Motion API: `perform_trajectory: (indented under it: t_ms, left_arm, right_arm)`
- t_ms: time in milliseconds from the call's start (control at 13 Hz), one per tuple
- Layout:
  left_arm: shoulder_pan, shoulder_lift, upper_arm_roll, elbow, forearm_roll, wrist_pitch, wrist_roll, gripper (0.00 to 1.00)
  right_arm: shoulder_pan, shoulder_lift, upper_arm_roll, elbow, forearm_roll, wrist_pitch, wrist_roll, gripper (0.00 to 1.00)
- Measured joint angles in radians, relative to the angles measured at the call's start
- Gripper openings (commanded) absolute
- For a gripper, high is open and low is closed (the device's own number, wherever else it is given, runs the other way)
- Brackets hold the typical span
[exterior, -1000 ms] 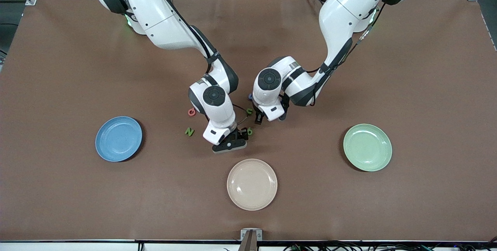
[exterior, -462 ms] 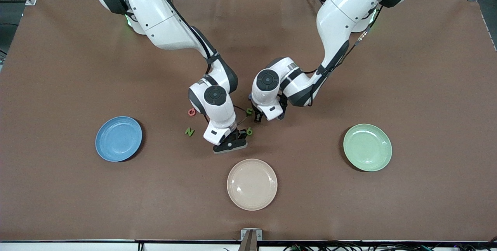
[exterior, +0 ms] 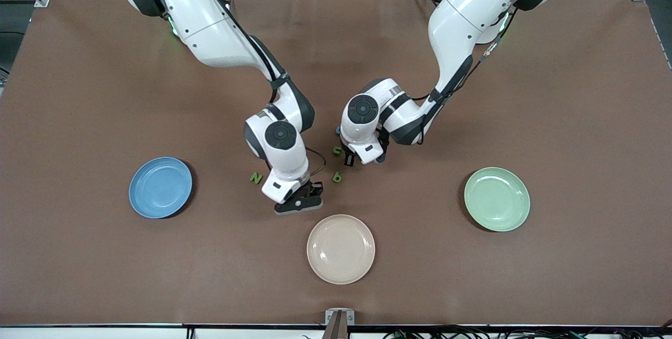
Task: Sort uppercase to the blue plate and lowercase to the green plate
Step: 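Carry the B and x to the blue and green plates with both grippers, then open both grippers to drop the B and x onto the plates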
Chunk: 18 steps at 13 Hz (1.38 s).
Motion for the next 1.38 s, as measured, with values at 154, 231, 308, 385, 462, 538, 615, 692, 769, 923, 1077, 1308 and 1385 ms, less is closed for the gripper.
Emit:
perform_trajectory:
  t_ms: [154, 231, 308, 385, 462, 538, 615, 692, 769, 923, 1077, 1308, 1385]
  left_arm:
    - [0.006, -0.001, 0.002, 0.006, 0.002, 0.000, 0.001, 0.00]
    - [0.012, -0.004, 0.004, 0.011, 0.008, 0.000, 0.007, 0.00]
    - [0.022, -0.014, 0.008, 0.017, 0.015, -0.003, 0.024, 0.00]
    - [0.037, -0.028, 0.010, 0.019, 0.019, -0.009, 0.049, 0.00]
    - [0.053, -0.045, 0.011, 0.021, 0.033, -0.011, 0.067, 0.00]
    - [0.071, -0.062, 0.012, 0.022, 0.064, -0.013, 0.077, 0.00]
    - [0.092, -0.080, 0.012, 0.024, 0.093, -0.019, 0.088, 0.00]
    - [0.115, -0.096, 0.013, 0.025, 0.107, -0.033, 0.120, 0.00]
    - [0.139, -0.109, 0.013, 0.025, 0.111, -0.054, 0.169, 0.00]
    - [0.189, -0.132, 0.013, 0.025, 0.113, -0.107, 0.290, 0.00]
    - [0.244, -0.155, 0.012, 0.026, 0.113, -0.150, 0.418, 0.00]
    - [0.335, -0.187, 0.010, 0.026, 0.113, -0.214, 0.638, 0.00]
    - [0.364, -0.193, 0.010, 0.025, 0.113, -0.235, 0.709, 0.00]
  right_arm:
    - [-0.056, -0.048, -0.002, 0.001, 0.000, -0.097, -0.065, 0.07]
    - [-0.093, -0.072, -0.003, 0.001, 0.001, -0.149, -0.105, 0.07]
    - [-0.135, -0.093, -0.003, 0.000, 0.001, -0.198, -0.152, 0.07]
    - [-0.177, -0.110, -0.003, -0.005, 0.002, -0.232, -0.205, 0.07]
    - [-0.222, -0.126, -0.003, -0.018, 0.002, -0.250, -0.257, 0.07]
    - [-0.269, -0.140, -0.003, -0.038, 0.002, -0.259, -0.306, 0.07]
    - [-0.312, -0.151, -0.002, -0.061, 0.002, -0.260, -0.349, 0.07]
    - [-0.354, -0.158, -0.001, -0.082, 0.002, -0.261, -0.391, 0.07]
    - [-0.391, -0.164, -0.001, -0.099, 0.002, -0.270, -0.430, 0.07]
    - [-0.466, -0.169, 0.001, -0.119, 0.002, -0.306, -0.506, 0.09]
    - [-0.533, -0.170, 0.005, -0.133, 0.002, -0.332, -0.566, 0.12]
    - [-0.593, -0.170, 0.011, -0.201, 0.003, -0.345, -0.600, 0.45]
    - [-0.603, -0.170, 0.013, -0.232, 0.003, -0.345, -0.600, 0.58]
